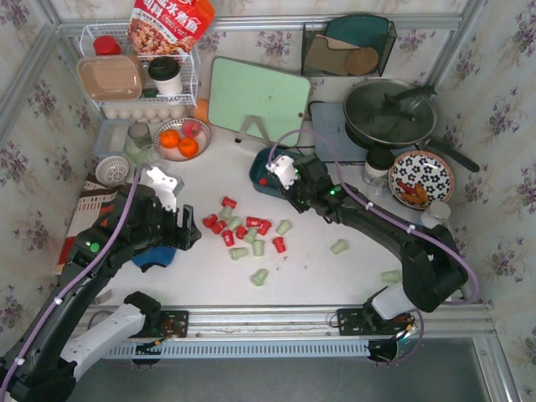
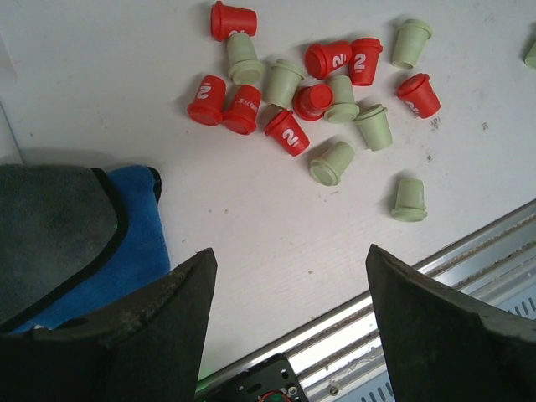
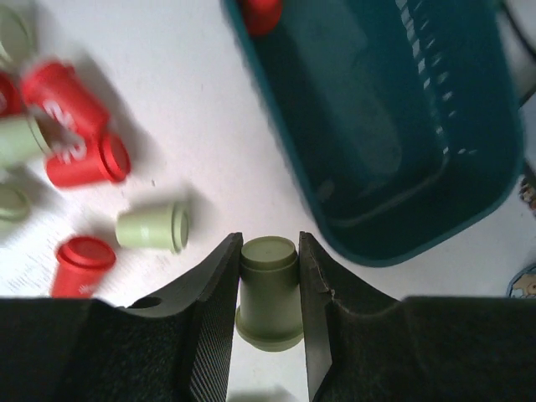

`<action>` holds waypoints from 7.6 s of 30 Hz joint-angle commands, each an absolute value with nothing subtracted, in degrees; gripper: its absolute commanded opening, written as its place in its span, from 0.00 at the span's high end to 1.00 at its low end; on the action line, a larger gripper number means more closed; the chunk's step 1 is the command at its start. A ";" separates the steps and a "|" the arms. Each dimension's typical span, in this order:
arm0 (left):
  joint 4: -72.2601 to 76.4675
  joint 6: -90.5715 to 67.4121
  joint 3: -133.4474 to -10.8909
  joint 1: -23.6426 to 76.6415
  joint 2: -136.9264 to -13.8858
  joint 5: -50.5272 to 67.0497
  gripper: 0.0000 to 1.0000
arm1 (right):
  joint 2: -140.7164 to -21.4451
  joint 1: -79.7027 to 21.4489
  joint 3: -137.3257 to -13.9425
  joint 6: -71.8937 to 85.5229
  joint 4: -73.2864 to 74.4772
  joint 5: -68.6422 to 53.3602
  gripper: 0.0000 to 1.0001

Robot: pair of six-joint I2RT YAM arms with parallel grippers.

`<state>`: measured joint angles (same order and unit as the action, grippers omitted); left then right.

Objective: Mix the coffee capsules in the storage basket

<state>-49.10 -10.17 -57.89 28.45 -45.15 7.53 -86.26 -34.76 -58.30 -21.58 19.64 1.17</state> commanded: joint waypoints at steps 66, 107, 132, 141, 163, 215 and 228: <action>-47.80 -10.20 -57.66 27.82 -43.23 8.17 0.25 | -73.26 -32.29 -42.64 59.64 36.33 37.94 0.29; -47.81 -10.20 -57.48 27.25 -43.32 7.82 0.25 | -76.20 -37.48 -34.06 64.27 34.50 35.40 0.65; -47.79 -10.28 -57.35 27.24 -44.50 7.38 0.25 | -79.77 -37.24 -47.77 13.31 -13.06 31.94 0.83; -47.35 -10.41 -57.23 27.23 -44.15 8.39 0.25 | -98.50 -35.39 -56.00 12.00 -18.65 28.54 0.81; -47.68 -10.33 -57.48 27.16 -47.47 6.29 0.24 | -87.56 -34.43 -50.44 12.86 -15.56 25.29 0.00; -46.50 -59.32 -68.62 63.16 -102.05 -31.40 0.26 | -68.40 -34.45 -26.15 15.18 -21.98 28.52 0.00; -46.98 -62.40 -69.71 63.04 -106.18 -32.78 0.31 | -69.03 -34.43 -26.28 15.20 -21.97 27.36 0.00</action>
